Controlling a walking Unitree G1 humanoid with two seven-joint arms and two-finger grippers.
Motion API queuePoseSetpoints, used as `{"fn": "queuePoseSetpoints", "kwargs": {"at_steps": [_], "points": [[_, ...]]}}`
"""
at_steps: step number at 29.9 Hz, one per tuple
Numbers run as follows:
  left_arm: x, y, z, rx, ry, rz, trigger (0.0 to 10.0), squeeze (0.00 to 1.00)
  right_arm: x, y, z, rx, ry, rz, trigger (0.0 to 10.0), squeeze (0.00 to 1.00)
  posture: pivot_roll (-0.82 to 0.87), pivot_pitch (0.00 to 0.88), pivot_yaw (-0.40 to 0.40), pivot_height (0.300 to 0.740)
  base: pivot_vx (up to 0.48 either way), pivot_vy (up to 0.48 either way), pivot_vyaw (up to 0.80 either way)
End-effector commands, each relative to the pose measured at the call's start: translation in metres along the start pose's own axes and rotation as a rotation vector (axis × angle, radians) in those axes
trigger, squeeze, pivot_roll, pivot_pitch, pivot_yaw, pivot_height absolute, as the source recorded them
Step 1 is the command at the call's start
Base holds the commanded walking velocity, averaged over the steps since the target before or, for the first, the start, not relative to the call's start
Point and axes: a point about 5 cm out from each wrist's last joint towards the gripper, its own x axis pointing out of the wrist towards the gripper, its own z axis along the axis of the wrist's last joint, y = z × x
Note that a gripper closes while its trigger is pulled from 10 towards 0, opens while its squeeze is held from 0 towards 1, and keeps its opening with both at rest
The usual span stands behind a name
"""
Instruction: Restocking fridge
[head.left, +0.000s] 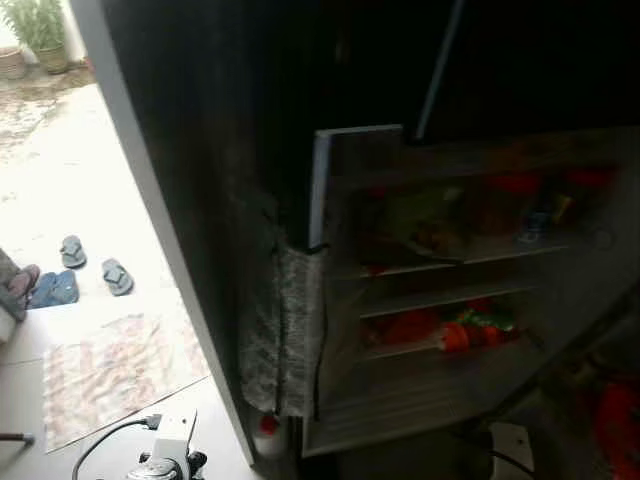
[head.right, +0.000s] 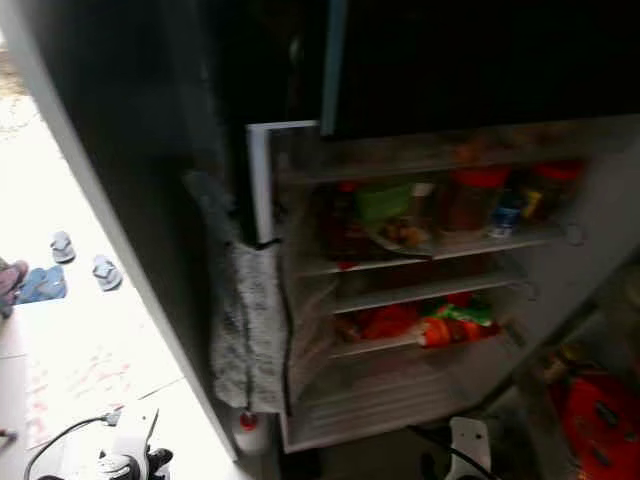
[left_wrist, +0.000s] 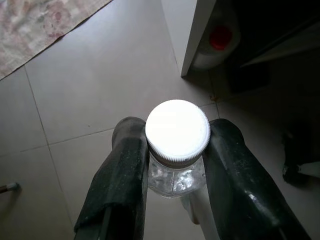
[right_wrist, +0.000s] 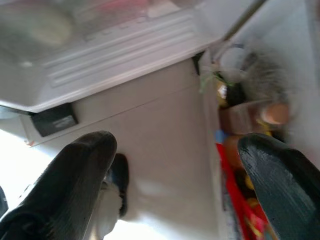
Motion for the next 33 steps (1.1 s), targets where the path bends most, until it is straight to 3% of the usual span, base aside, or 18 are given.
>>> {"fn": "queuePoseSetpoints", "kwargs": {"at_steps": [1, 20, 28, 33], "points": [[-0.0012, 0.0076, -0.0053, -0.001, 0.018, 0.023, 10.0, 0.0, 0.0006, 0.006, -0.0021, 0.021, 0.008, 0.003, 10.0, 0.0, 0.0, 0.0, -0.038, 0.74, 0.0, 0.0, 0.0], [-0.0013, 0.0081, -0.0053, -0.008, 0.019, 0.024, 10.0, 0.0, 0.0003, 0.0005, -0.0024, -0.019, 0.013, -0.099, 10.0, 0.0, 0.0, 0.0, -0.038, 0.74, 0.0, 0.0, 0.0], [-0.0013, 0.0085, -0.0051, -0.003, 0.02, 0.024, 10.0, 0.0, 0.0003, 0.0013, -0.0034, 0.021, 0.015, -0.102, 10.0, 0.0, 0.0, 0.0, -0.037, 0.74, 0.0, 0.0, 0.0], [-0.0013, 0.0087, -0.0051, -0.006, 0.019, 0.025, 10.0, 0.0, -0.0002, -0.0022, -0.0036, -0.012, 0.022, -0.166, 10.0, 0.0, 0.0, 0.0, -0.036, 0.74, 0.0, 0.0, 0.0]]}}
